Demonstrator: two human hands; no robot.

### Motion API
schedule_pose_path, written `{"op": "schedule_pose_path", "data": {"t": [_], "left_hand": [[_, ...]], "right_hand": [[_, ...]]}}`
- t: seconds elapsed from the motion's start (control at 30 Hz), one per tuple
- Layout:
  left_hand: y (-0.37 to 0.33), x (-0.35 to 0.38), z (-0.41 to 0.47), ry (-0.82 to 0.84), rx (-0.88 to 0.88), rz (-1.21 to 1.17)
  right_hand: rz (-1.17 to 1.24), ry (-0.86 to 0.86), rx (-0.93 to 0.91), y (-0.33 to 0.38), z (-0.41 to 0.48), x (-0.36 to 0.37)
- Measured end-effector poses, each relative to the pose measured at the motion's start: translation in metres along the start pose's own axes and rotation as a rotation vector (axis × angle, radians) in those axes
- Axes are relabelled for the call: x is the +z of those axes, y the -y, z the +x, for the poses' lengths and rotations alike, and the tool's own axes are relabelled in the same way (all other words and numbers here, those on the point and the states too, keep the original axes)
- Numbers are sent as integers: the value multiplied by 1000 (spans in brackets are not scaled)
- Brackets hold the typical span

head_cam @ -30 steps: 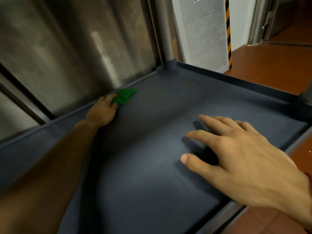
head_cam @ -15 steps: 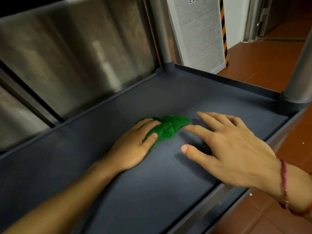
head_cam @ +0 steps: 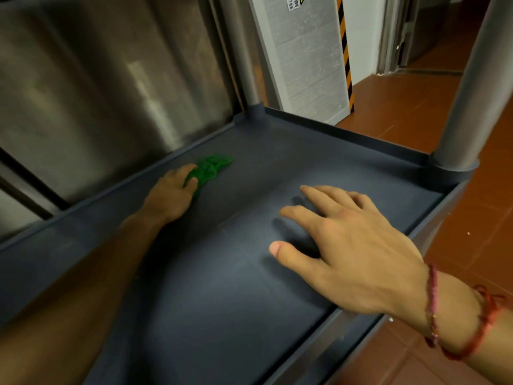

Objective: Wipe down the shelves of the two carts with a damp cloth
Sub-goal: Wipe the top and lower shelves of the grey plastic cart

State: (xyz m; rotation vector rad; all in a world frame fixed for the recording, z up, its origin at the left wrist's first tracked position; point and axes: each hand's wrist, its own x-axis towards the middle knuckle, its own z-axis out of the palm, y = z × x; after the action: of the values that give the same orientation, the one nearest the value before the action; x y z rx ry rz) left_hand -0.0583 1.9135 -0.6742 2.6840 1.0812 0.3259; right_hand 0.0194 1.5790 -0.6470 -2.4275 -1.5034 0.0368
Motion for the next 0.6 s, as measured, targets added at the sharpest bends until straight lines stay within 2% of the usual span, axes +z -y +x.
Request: {"op": "schedule_pose_path", "data": {"t": [0.17,0.27,0.33,0.4,0.5,0.6], "left_hand": [[-42,0,-76,73,193,-35],[-71,1,-140,165,449,-124],[-85,-1,-170,249,554,-153],[-94,-4,-183,287,595,-163],[-98,-2,-176,257,666,-122],[-91,3,-148,217,617,-101]], "right_hand": [[23,-9,-1,1,-1,0],[30,-40,-18,0,-2,1],[32,-52,-32,-1,-2,3],[39,-68,-39,-2,-2,3],[63,-98,-45,-3,-3,3],[97,-138,-51,-4,-3,5]]}}
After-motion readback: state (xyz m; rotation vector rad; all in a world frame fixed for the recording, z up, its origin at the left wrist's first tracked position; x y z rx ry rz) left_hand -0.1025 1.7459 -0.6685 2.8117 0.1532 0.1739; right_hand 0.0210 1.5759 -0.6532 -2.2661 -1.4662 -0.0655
